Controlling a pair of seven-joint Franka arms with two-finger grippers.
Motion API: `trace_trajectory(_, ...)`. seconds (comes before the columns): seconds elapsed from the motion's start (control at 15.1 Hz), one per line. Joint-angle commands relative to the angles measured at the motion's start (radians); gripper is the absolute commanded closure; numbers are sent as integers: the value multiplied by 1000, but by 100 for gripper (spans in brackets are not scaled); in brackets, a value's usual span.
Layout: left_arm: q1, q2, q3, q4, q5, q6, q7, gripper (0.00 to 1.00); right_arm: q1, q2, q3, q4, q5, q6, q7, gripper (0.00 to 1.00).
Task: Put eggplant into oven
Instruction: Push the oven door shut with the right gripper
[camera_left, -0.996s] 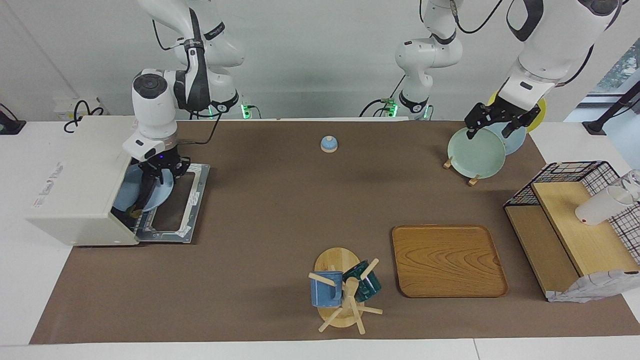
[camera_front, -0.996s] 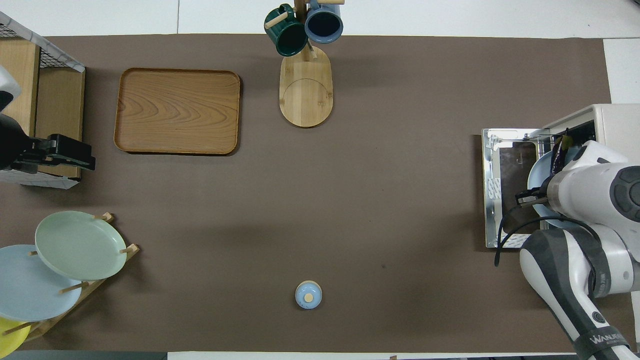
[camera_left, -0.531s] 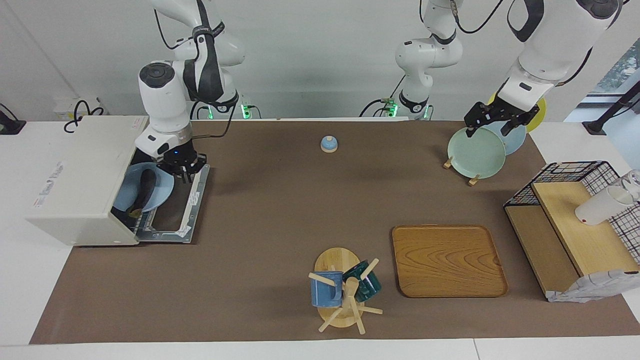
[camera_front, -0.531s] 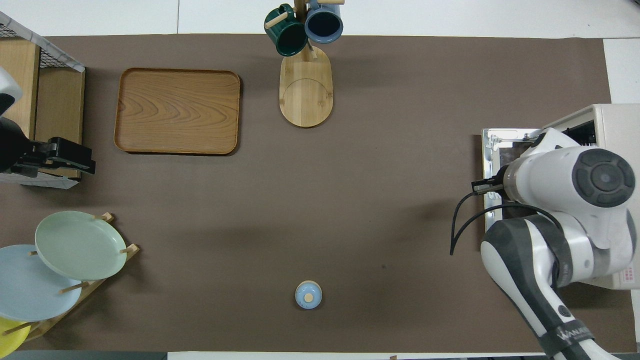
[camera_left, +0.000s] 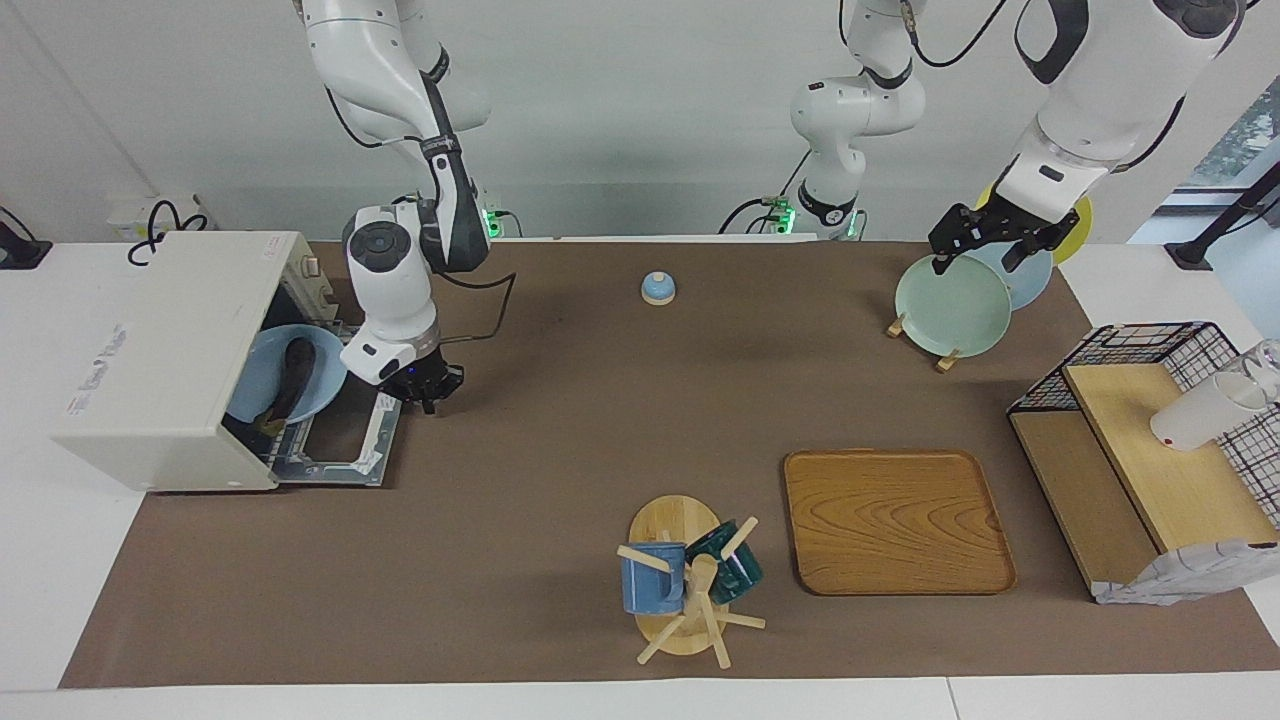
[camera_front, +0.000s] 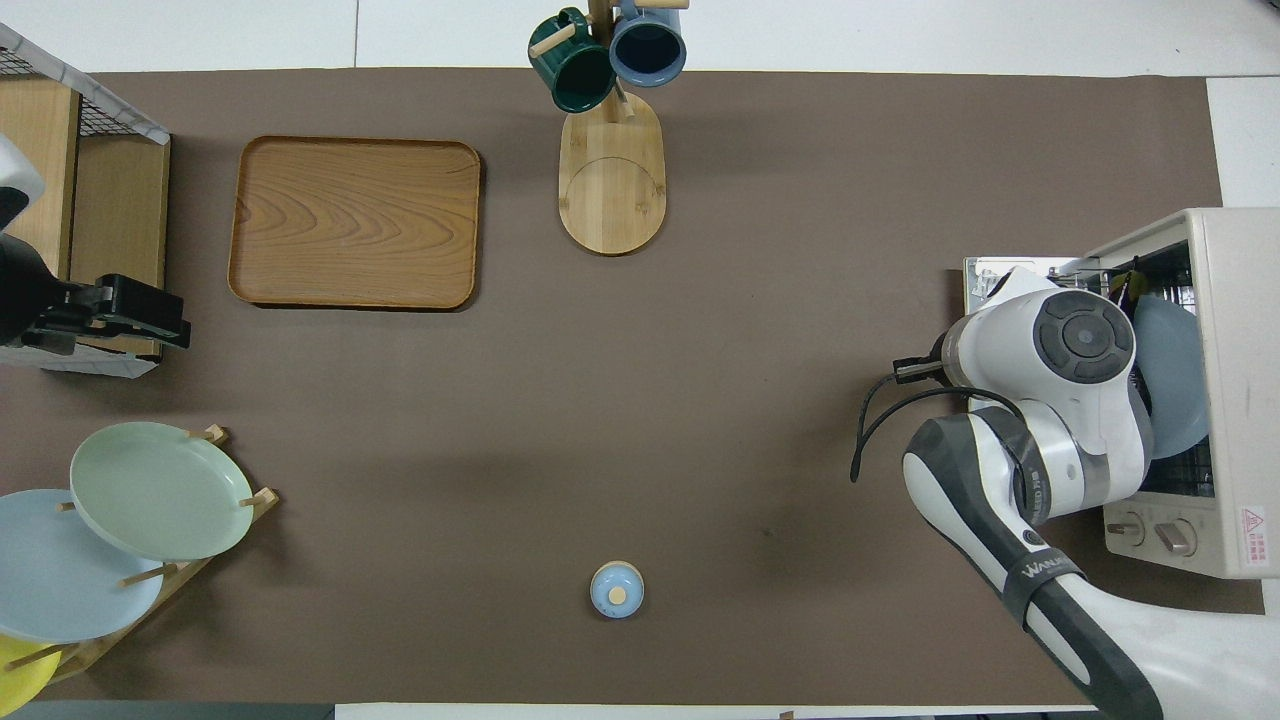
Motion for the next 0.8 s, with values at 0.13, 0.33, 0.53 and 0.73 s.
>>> trace_trajectory(0.13,-6,-14,8,-4,0,-9,7,0,-20,-14,-1,-18,-117,-18,24,100)
trace_trajectory(0.33,-6,-14,8,-4,0,-9,7,0,-46,-18,1,-30,-140,-20,24,100)
trace_trajectory(0.53,-6,-14,8,-4,0,-9,7,0,-38,-18,-1,-29,-198,-34,24,100)
trace_trajectory(0.73,-6,-14,8,-4,0,-9,7,0,-41,-9,1,41,-339,-115,26,100)
